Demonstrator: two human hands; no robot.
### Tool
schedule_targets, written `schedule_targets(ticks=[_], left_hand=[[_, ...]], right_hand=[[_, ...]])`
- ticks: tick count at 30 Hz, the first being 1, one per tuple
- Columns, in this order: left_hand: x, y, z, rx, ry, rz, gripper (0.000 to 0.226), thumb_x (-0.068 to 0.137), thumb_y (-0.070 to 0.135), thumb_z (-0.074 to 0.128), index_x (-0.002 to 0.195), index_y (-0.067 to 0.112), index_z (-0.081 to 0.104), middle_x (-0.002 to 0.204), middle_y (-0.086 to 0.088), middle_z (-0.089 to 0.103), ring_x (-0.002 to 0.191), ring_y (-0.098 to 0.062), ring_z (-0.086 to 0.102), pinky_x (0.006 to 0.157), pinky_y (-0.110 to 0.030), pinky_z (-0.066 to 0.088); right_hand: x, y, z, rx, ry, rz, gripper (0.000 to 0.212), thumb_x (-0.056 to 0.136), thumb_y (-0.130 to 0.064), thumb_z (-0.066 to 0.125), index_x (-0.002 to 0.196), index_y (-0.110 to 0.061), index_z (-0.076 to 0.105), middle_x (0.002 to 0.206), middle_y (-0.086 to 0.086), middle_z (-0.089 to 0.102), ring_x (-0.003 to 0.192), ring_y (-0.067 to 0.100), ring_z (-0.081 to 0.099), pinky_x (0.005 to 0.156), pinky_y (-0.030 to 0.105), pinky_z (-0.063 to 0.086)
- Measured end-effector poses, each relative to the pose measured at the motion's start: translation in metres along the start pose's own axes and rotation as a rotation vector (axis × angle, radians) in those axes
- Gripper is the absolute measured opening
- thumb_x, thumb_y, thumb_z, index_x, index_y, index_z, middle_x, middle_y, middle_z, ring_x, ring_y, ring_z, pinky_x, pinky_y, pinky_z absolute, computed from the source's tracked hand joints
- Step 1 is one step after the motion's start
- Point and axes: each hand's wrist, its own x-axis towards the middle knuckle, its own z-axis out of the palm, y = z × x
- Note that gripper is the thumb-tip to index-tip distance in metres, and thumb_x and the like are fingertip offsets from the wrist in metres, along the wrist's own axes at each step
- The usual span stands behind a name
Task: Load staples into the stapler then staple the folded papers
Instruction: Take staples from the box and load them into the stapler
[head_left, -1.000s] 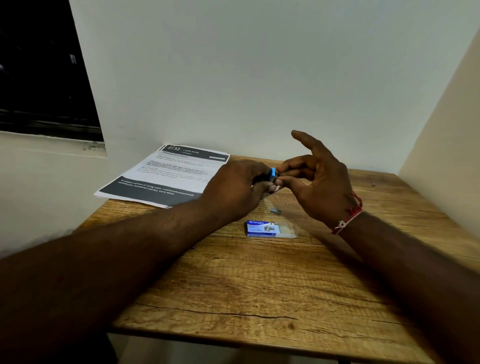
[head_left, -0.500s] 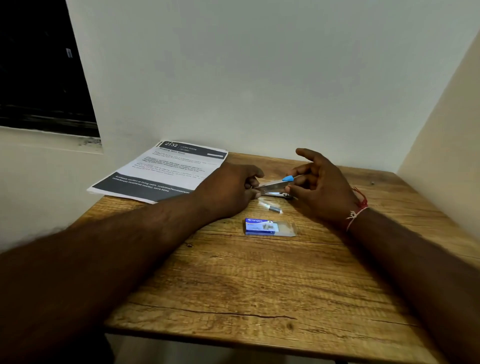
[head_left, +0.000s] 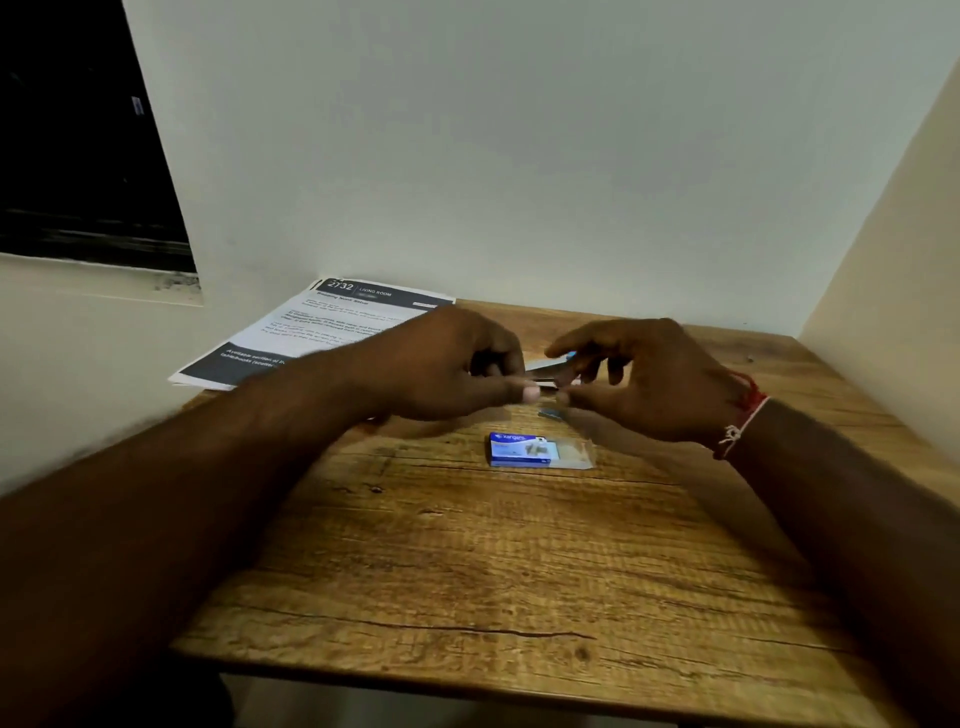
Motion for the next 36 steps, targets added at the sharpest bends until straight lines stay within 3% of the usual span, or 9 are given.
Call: schedule_targets(ticks=[3,6,9,12,17,21,24,32,36], left_hand=[[-0.006,0.008,-0.003,-0.008,-0.193,-0.034,0.037,0.087,0.063,0.089,0.099,0.029,0.084,0.092,0.009,0.082,0.083,-0.002,0.073,0.071,-0.019,0.056],[-0.007,0.010,0.000,-0.025,-0.231,-0.037,0.043,0.078,0.061,0.098,0.101,0.028,0.083,0.096,0.007,0.082,0.078,-0.001,0.073,0.070,-0.020,0.059],[-0.009,0.009,0.000,-0.035,-0.240,-0.034,0.044,0.074,0.058,0.102,0.102,0.029,0.083,0.096,0.008,0.082,0.077,-0.003,0.073,0.075,-0.029,0.063],[-0.008,0.009,-0.001,-0.033,-0.249,-0.041,0.042,0.075,0.055,0.103,0.101,0.028,0.084,0.095,0.008,0.081,0.072,0.003,0.070,0.068,-0.020,0.058],[-0.006,0.006,-0.001,-0.023,-0.258,-0.057,0.042,0.075,0.054,0.103,0.101,0.027,0.084,0.094,0.009,0.081,0.070,0.005,0.068,0.067,-0.017,0.056],[-0.004,0.005,0.002,-0.023,-0.256,-0.045,0.039,0.077,0.052,0.103,0.100,0.027,0.083,0.092,0.009,0.081,0.069,0.004,0.068,0.066,-0.017,0.056],[-0.003,0.004,0.003,-0.009,-0.254,-0.026,0.035,0.080,0.050,0.101,0.100,0.027,0.083,0.091,0.009,0.082,0.070,0.003,0.069,0.066,-0.018,0.056],[-0.001,0.001,0.006,-0.028,-0.257,-0.038,0.034,0.081,0.048,0.101,0.097,0.023,0.083,0.085,0.009,0.081,0.064,0.005,0.066,0.060,-0.014,0.051],[-0.002,0.001,0.006,-0.033,-0.257,-0.033,0.034,0.082,0.046,0.101,0.096,0.022,0.083,0.078,0.013,0.077,0.062,0.007,0.064,0.060,-0.011,0.048]], right_hand=[[0.000,0.002,0.010,-0.045,-0.068,0.025,0.042,0.086,-0.035,0.094,0.126,-0.033,0.081,0.095,-0.022,0.082,0.093,-0.009,0.075,0.071,0.008,0.051],[0.001,0.002,0.011,-0.043,-0.046,0.029,0.040,0.087,-0.027,0.094,0.125,-0.029,0.082,0.094,-0.019,0.083,0.086,-0.015,0.074,0.070,0.002,0.048],[0.001,0.000,0.009,-0.045,-0.054,0.012,0.037,0.088,-0.019,0.093,0.123,-0.026,0.083,0.091,-0.015,0.084,0.079,-0.014,0.073,0.070,0.002,0.048],[0.002,0.000,0.009,-0.059,-0.049,0.008,0.035,0.089,-0.020,0.092,0.122,-0.027,0.084,0.089,-0.016,0.083,0.080,-0.013,0.073,0.070,0.003,0.048],[0.003,-0.001,0.017,-0.072,-0.038,0.013,0.032,0.089,-0.040,0.090,0.121,-0.036,0.084,0.097,-0.021,0.082,0.085,-0.006,0.073,0.072,0.011,0.051],[0.004,-0.005,0.026,-0.047,-0.027,0.031,0.034,0.092,-0.026,0.089,0.125,-0.033,0.083,0.096,-0.019,0.082,0.083,-0.010,0.073,0.070,0.004,0.049],[0.004,-0.008,0.025,-0.069,-0.019,0.032,0.046,0.093,-0.024,0.089,0.136,-0.035,0.075,0.096,-0.022,0.083,0.084,-0.009,0.074,0.073,0.006,0.048],[0.000,-0.008,0.010,-0.188,-0.171,-0.043,0.082,0.095,-0.029,0.085,0.161,-0.031,0.036,0.104,-0.020,0.080,0.081,0.006,0.073,0.077,0.034,0.060],[0.000,-0.012,0.010,-0.267,-0.209,-0.083,0.089,0.097,-0.031,0.082,0.166,-0.029,0.025,0.107,-0.019,0.078,0.084,0.007,0.070,0.079,0.033,0.058]])
